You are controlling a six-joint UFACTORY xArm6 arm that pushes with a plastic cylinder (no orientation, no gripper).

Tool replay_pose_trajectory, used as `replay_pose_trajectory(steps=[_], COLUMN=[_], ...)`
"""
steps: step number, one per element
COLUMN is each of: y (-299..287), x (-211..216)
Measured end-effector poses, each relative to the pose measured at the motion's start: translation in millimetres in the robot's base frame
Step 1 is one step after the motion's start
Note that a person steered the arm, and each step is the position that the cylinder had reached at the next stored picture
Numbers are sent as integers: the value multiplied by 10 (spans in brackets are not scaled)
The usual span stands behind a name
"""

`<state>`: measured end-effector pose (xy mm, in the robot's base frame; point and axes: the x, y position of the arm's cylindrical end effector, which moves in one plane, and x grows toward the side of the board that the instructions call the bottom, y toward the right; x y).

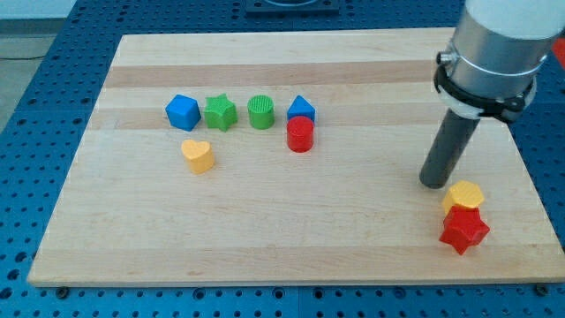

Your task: Push the red circle into the yellow hexagon

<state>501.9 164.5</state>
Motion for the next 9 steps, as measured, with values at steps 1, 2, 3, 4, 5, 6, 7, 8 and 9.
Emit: replay_pose_trajectory(steps=[1, 2, 3, 4, 5, 6, 7, 8, 9], y=[-646, -1420, -1995, -2271, -2074, -1669, -1394, -1166, -940], x=[0, -116, -404, -661, -732, -733, -772, -922, -985])
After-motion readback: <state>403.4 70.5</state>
